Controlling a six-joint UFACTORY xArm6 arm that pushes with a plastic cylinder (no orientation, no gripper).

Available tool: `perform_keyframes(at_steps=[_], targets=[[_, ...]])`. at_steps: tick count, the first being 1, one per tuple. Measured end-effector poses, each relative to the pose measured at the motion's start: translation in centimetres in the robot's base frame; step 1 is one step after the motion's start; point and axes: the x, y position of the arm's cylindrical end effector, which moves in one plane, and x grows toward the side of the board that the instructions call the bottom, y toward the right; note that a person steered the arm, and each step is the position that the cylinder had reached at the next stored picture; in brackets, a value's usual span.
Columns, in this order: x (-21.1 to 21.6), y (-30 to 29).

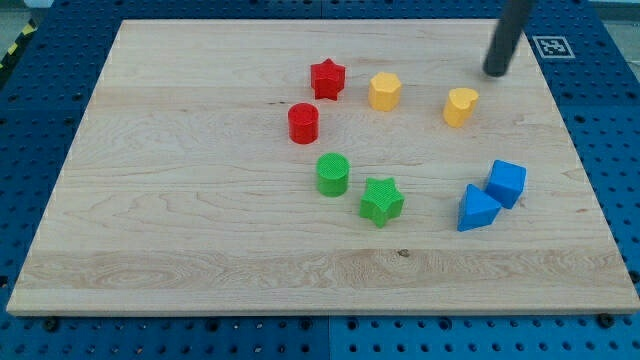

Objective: Move the yellow hexagon towards the top side of the board

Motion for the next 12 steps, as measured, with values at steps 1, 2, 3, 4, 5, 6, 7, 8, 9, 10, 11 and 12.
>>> perform_keyframes(at_steps=[1, 2, 3, 4, 5, 6, 7, 8, 9, 10, 11, 12], targets=[[4.3, 2.4], [8.4, 1.0], [11.4, -0.4], [11.9, -0.6], [11.0, -1.4], [10.8, -2.7], [11.2, -3.4], [11.2, -7.6], [10.8, -12.0], [7.9, -15.1], [7.3, -15.4], [7.3, -16.6]])
